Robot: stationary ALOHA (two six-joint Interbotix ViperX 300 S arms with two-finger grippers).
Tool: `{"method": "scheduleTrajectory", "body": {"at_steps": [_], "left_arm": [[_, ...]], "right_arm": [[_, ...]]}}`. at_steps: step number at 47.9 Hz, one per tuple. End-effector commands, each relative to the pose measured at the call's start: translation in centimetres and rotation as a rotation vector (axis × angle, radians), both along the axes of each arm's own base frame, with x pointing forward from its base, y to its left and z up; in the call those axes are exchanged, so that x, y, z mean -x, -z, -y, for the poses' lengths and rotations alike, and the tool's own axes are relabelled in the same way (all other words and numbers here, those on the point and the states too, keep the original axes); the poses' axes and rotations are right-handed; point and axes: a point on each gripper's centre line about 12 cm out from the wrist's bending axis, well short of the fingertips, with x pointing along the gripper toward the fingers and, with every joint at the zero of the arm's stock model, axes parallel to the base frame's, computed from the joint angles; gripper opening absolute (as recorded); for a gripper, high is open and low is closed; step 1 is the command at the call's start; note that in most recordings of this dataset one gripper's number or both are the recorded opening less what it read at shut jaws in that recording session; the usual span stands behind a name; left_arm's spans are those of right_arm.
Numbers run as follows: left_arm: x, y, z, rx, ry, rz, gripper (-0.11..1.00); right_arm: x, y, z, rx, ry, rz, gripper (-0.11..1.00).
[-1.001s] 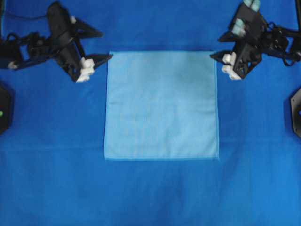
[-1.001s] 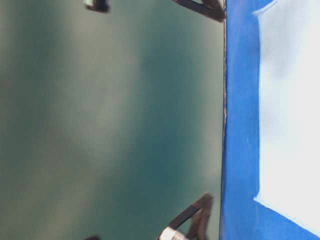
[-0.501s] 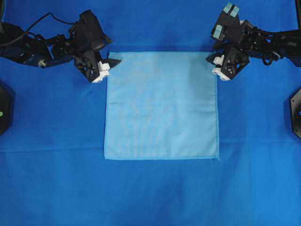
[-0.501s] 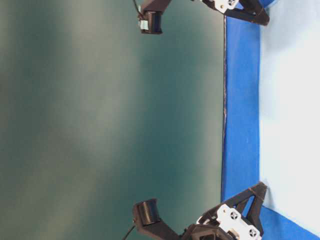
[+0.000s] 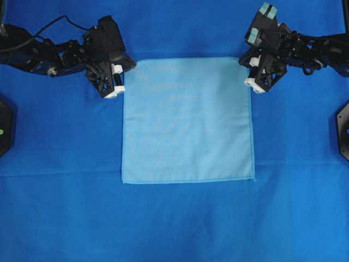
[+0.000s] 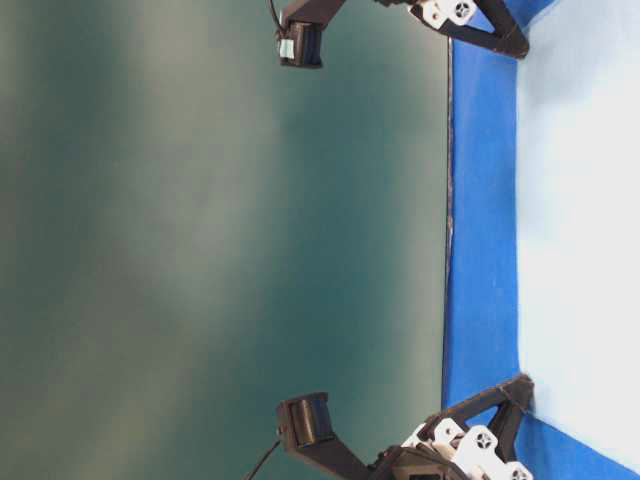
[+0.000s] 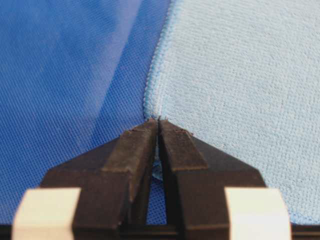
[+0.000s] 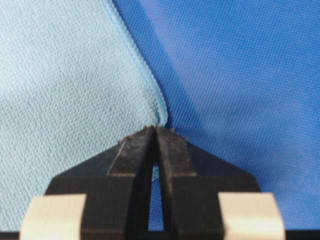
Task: Fold the light blue towel.
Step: 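Lift the far edge with both grippers and fold it toward the near edge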
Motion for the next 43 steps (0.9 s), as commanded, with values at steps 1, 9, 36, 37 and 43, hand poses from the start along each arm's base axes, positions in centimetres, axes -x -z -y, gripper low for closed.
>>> {"method": "scheduleTrajectory", "body": {"at_steps": [1, 9, 36, 37, 43], "left_arm": [[-0.6, -0.9, -0.2, -0.015, 0.007, 0.018, 0.02], [-0.9, -2.3, -0.4, -0.036, 0.021, 0.027, 0.02], [-0.3, -6.5, 0.8, -0.067, 0.073, 0.025, 0.02], [-0.3, -6.5, 1.0, -0.066, 0.077, 0.022, 0.02], [-0.7, -6.2, 2.5, -0.054, 0.121, 0.005, 0.02]], "right_arm": [[0.1, -0.8, -0.1, 0.0, 0.011, 0.016, 0.02], [0.4, -2.2, -0.3, 0.016, 0.023, 0.062, 0.02], [0.5, -5.8, -0.5, 0.06, 0.018, 0.132, 0.02], [0.5, -5.7, -0.6, 0.056, 0.016, 0.127, 0.02], [0.4, -5.8, -1.8, 0.03, -0.009, 0.098, 0.02]]}}
